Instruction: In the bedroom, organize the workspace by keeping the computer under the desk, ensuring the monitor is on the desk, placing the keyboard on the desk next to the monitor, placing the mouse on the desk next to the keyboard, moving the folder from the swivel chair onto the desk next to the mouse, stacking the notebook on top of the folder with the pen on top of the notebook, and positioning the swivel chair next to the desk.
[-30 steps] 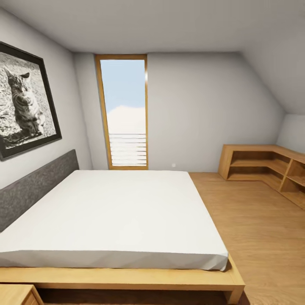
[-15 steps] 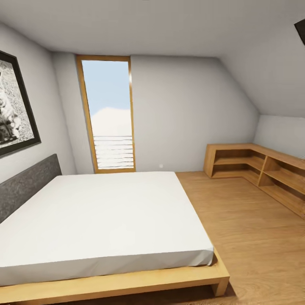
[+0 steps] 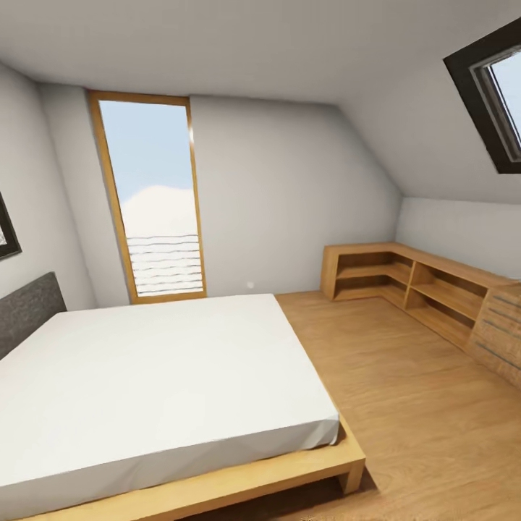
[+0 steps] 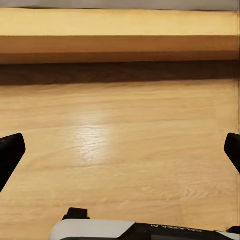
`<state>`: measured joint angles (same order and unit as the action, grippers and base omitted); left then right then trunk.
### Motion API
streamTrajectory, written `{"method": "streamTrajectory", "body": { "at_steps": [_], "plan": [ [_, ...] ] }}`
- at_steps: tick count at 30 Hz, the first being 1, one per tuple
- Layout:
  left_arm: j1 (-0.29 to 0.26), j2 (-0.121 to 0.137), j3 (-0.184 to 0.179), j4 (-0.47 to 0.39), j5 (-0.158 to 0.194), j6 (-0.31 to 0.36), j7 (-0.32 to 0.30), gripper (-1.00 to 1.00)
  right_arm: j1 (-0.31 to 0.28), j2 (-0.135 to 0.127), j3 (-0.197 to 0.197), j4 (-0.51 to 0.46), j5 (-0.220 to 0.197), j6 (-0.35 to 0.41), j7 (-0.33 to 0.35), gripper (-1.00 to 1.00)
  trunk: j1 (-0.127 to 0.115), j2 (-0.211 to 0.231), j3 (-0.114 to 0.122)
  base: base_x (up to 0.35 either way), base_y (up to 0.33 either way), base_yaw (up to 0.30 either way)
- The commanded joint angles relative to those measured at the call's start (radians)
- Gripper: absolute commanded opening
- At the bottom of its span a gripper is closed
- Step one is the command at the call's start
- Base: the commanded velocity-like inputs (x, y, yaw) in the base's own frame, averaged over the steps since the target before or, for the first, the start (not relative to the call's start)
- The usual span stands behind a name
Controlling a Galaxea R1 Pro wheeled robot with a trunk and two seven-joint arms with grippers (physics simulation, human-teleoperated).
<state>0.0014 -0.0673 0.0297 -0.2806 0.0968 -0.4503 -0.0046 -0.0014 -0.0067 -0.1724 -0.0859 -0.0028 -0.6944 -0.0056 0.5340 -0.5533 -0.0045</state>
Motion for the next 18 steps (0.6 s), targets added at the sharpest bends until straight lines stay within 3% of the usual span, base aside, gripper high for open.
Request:
{"method": "streamTrajectory", "body": {
  "at_steps": [1,18],
  "plan": [
    [0.0,0.0,0.003,0.0,0.004,-0.002,-0.002,1.0,0.0,0.0,-0.001,0.0,0.0,-0.002,-0.001,1.0,0.0,-0.001,0.0,0.0,0.0,-0.268],
    [0.0,0.0,0.003,0.0,0.004,-0.002,-0.002,1.0,0.0,-0.001,-0.001,0.0,0.0,-0.001,-0.001,1.0,0.0,-0.001,-0.005,0.0,0.0,-0.255]
  ]
}}
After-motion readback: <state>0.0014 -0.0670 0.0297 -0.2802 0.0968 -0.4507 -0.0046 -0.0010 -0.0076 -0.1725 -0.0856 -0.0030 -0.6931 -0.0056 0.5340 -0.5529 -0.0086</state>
